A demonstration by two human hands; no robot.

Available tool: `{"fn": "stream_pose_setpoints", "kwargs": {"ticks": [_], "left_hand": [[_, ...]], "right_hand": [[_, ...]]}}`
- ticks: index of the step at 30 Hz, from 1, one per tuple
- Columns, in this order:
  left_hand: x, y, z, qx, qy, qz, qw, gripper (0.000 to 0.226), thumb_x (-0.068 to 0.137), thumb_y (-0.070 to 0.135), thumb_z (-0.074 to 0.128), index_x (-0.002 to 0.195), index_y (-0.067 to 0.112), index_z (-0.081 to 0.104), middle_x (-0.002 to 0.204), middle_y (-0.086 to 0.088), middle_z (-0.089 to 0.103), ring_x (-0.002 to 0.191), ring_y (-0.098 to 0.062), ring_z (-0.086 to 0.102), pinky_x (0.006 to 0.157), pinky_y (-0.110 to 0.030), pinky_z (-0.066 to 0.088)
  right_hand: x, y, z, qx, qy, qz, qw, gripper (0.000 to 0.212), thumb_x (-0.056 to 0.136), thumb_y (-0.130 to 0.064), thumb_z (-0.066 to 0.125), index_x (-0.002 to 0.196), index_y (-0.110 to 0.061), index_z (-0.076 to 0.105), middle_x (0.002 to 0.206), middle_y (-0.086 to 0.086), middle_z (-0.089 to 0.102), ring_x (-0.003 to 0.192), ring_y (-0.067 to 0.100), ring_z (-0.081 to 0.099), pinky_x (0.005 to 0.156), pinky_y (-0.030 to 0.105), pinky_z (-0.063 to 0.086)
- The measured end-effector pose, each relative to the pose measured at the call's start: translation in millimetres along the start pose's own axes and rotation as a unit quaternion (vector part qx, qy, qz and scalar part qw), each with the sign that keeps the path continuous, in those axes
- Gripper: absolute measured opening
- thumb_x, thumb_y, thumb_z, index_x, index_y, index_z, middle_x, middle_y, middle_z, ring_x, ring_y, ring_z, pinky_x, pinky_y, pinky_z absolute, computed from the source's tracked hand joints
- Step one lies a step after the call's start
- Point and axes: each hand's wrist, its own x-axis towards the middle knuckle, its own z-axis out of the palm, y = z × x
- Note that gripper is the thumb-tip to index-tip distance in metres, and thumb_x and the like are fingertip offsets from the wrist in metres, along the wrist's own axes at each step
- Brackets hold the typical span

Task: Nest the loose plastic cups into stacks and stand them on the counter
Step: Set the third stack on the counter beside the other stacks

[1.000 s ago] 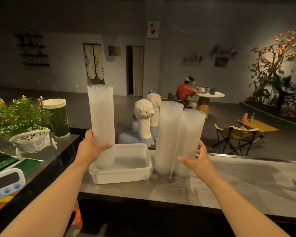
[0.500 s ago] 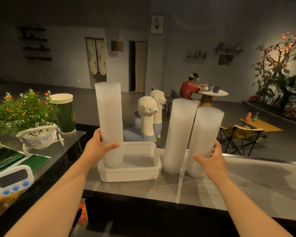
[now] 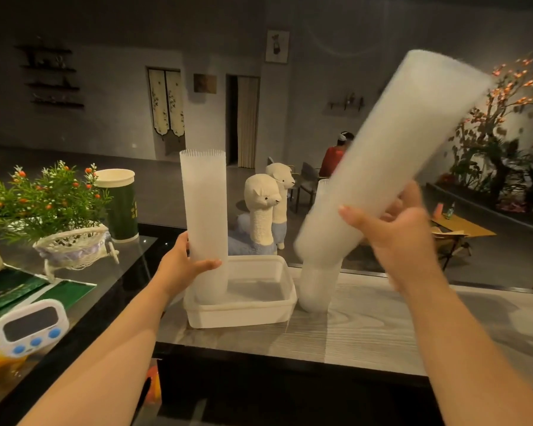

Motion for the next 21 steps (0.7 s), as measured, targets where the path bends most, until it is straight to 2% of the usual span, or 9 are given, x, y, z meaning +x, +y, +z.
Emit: {"fn": "stream_pose_setpoints", "kwargs": {"ticks": [3, 6, 11, 14, 17, 21], "left_hand": [[0.3, 0.9, 0.4, 0.005, 0.004, -0.004, 1.000, 0.095, 0.073, 0.038, 0.088, 0.149, 0.025, 0.032, 0.140, -0.003, 0.055, 0.126, -0.029, 0.056, 0.103, -0.056, 0.048], [-1.6, 2.0, 0.9, -0.007, 0.000, -0.004, 1.000, 0.093, 0.075, 0.035, 0.087, 0.149, 0.027, 0.032, 0.139, -0.001, 0.055, 0.126, -0.028, 0.055, 0.104, -0.056, 0.046], [-2.4, 1.0, -2.1, -0.009, -0.010, 0.007, 1.000, 0.094, 0.075, 0.032, 0.088, 0.150, 0.027, 0.032, 0.138, 0.000, 0.056, 0.125, -0.024, 0.055, 0.104, -0.052, 0.048], [-0.7, -1.1, -4.4, -0.015, -0.022, 0.010, 1.000, 0.094, 0.074, 0.032, 0.088, 0.149, 0.028, 0.032, 0.136, 0.002, 0.056, 0.121, -0.021, 0.055, 0.103, -0.048, 0.050], [0.6, -3.5, -3.9, -0.025, -0.030, 0.016, 0.999, 0.094, 0.072, 0.034, 0.089, 0.148, 0.031, 0.034, 0.131, 0.007, 0.057, 0.118, -0.018, 0.056, 0.100, -0.046, 0.051], [1.2, -4.8, -2.0, -0.026, -0.030, 0.024, 0.999, 0.095, 0.072, 0.034, 0.089, 0.148, 0.032, 0.033, 0.127, 0.010, 0.056, 0.113, -0.014, 0.054, 0.098, -0.045, 0.051]], "right_hand": [[9.9, 18.5, 50.7, -0.068, -0.085, 0.017, 0.994, 0.081, 0.066, -0.029, 0.087, 0.130, -0.034, 0.038, 0.115, -0.014, 0.061, 0.094, 0.002, 0.066, 0.075, 0.022, 0.058], [18.5, 56.1, 94.2, -0.098, -0.129, 0.036, 0.986, 0.082, 0.070, -0.031, 0.086, 0.132, -0.034, 0.032, 0.108, -0.021, 0.055, 0.095, 0.001, 0.059, 0.078, 0.020, 0.053], [26.3, 111.2, 132.2, -0.164, -0.160, 0.085, 0.970, 0.089, 0.073, -0.028, 0.085, 0.142, -0.023, 0.029, 0.113, -0.009, 0.053, 0.106, 0.013, 0.056, 0.083, 0.019, 0.045], [29.0, 133.8, 143.5, -0.168, -0.171, 0.110, 0.965, 0.091, 0.073, -0.026, 0.085, 0.144, -0.021, 0.027, 0.118, -0.004, 0.055, 0.109, 0.015, 0.056, 0.086, 0.021, 0.045], [25.0, 156.1, 148.8, -0.161, -0.175, 0.143, 0.961, 0.093, 0.072, -0.031, 0.085, 0.143, -0.026, 0.024, 0.127, -0.003, 0.059, 0.116, 0.017, 0.058, 0.095, 0.028, 0.049], [20.7, 169.3, 147.5, -0.182, -0.177, 0.152, 0.955, 0.098, 0.064, -0.052, 0.083, 0.136, -0.050, 0.016, 0.130, -0.006, 0.058, 0.120, 0.021, 0.057, 0.101, 0.043, 0.050]]}}
